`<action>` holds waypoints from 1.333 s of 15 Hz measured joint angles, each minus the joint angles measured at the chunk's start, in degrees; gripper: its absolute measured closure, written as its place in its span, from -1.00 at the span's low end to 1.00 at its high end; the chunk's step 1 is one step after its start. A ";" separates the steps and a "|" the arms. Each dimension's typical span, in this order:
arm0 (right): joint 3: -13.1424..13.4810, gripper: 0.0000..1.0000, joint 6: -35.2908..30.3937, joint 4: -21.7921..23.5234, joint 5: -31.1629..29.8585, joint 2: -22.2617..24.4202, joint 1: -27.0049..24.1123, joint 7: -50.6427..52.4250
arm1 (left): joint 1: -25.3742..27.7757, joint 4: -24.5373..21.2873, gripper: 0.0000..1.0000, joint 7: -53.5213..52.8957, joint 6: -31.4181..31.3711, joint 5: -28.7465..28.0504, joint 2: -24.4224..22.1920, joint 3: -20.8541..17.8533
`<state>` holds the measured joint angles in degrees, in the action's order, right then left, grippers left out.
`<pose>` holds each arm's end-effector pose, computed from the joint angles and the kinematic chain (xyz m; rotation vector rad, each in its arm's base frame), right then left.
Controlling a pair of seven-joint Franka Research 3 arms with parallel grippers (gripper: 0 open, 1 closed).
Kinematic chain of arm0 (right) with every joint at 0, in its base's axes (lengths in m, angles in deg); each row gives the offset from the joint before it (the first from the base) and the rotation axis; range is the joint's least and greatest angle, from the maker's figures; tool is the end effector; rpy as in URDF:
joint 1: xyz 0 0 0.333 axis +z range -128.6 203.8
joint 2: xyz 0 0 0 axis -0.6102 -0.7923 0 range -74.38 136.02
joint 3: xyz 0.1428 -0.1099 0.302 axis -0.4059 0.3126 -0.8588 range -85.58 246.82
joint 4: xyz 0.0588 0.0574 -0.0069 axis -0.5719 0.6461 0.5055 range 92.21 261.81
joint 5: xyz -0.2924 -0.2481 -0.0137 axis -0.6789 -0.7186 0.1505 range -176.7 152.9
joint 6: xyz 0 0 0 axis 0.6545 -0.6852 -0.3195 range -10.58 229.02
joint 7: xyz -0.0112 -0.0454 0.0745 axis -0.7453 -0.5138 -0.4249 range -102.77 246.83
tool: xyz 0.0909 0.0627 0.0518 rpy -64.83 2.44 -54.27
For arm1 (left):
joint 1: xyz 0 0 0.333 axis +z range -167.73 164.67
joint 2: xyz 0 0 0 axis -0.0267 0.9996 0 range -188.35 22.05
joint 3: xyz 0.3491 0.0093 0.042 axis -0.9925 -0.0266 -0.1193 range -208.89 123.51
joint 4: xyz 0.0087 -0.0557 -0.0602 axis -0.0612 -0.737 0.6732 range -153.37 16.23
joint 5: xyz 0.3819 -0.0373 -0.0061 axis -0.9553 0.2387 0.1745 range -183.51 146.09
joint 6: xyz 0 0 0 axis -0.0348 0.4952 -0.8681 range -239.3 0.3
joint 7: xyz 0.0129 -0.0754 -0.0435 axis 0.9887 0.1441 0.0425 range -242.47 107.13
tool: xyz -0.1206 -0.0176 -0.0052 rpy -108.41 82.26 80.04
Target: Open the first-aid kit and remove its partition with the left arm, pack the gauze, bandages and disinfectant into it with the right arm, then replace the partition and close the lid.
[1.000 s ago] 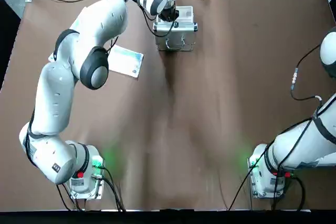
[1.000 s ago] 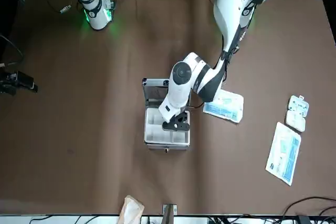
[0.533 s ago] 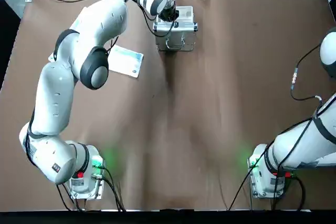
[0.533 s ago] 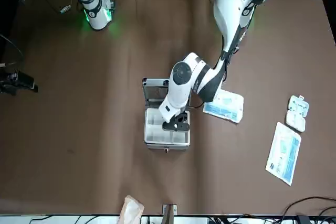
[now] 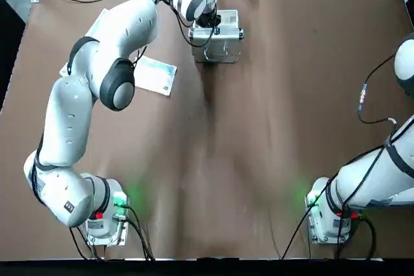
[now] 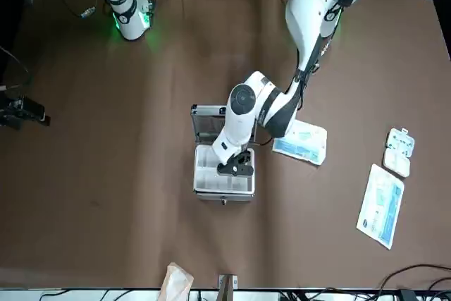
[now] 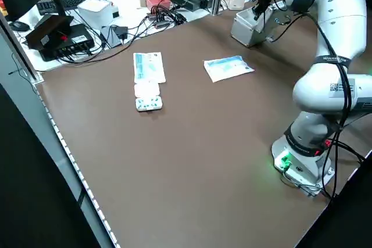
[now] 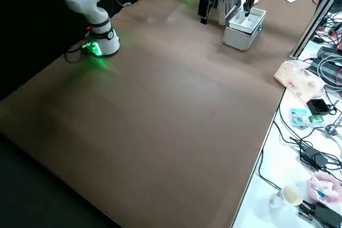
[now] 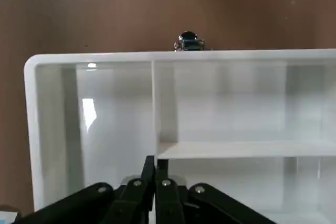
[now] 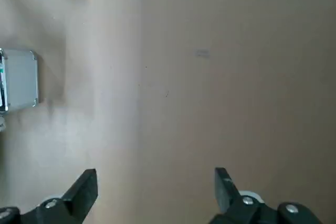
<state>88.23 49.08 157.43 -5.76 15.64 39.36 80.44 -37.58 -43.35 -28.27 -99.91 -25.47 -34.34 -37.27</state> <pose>0.6236 -0.0368 0.6283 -3.0639 -0.0863 0.0428 0.6206 -0.5080 0.3159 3.0375 -0.0863 0.2464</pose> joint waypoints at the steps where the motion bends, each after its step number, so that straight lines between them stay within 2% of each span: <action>1: 0.00 -0.97 0.14 0.00 -0.03 0.00 0.01 0.00 | -0.01 0.02 0.93 0.00 -0.06 0.00 0.17 0.01; 20: 0.00 -0.97 0.47 0.00 -0.30 0.00 0.08 0.00 | -0.37 0.59 0.93 -1.79 0.89 0.00 1.53 0.07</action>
<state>88.23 49.54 157.43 -6.06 15.64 39.45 80.44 -37.95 -42.76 -30.05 -99.02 -25.46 -32.81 -37.20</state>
